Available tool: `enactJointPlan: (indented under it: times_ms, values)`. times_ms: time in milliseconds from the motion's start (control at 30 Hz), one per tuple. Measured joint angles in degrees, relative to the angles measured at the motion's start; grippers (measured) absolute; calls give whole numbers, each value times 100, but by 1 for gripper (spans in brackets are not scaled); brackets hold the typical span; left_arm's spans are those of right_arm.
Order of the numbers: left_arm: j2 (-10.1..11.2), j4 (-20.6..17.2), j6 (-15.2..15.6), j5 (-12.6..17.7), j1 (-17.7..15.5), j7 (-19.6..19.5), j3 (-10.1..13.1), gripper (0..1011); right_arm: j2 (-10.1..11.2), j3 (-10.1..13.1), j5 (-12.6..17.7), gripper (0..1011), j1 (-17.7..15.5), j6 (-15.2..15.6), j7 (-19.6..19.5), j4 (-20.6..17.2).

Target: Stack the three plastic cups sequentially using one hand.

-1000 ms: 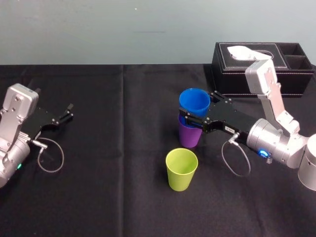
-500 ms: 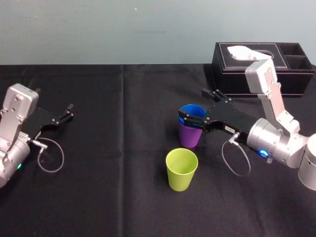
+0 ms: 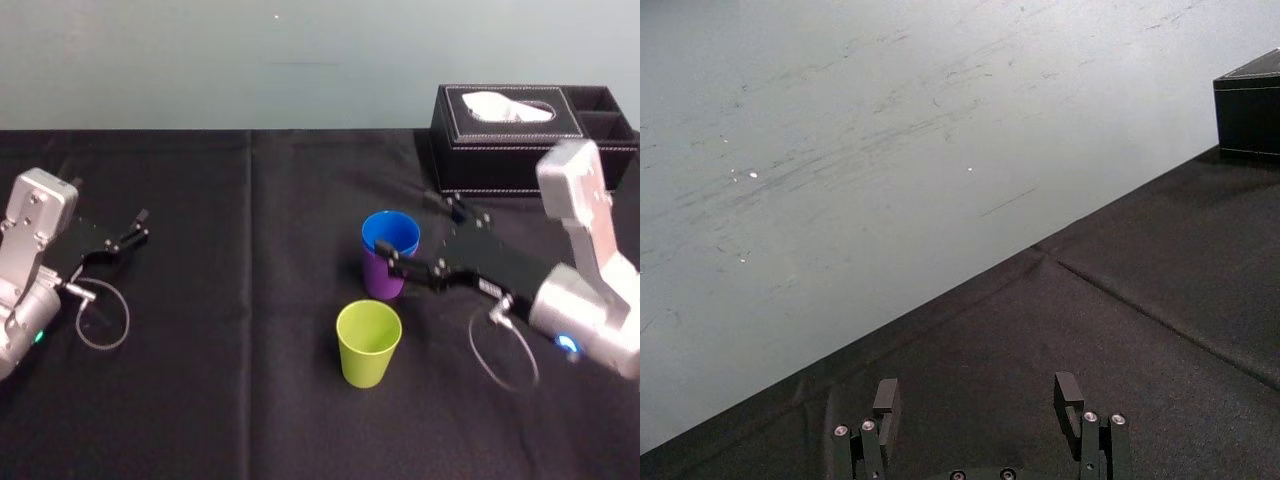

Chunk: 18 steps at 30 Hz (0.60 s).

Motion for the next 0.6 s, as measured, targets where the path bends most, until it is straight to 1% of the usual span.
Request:
enactJointPlan:
  times_ms: [33,67,133,167,233,267,467,600]
  values:
    - [0,0,0,0,0,0,0,1011,38,27,26,1004,-83,-28,13,-65]
    - [0,0,0,0,0,0,0,1011,128,83,70,1004,-256,-82,44,-195]
    - [0,0,0,0,0,0,0,1011,202,134,110,1004,-407,-139,73,-301]
    - [0,0,0,0,0,0,0,1011,280,186,161,1004,-570,-196,105,-392]
    - [0,0,0,0,0,0,1,1011,353,230,198,1004,-731,-244,133,-475]
    - [0,0,0,0,0,0,0,1011,420,273,231,1004,-883,-296,153,-546]
    - [0,0,0,0,0,0,0,1011,606,402,316,1004,-1366,-502,229,-663]
    - [0,0,0,0,0,0,0,1011,671,423,331,1004,-1528,-570,284,-667]
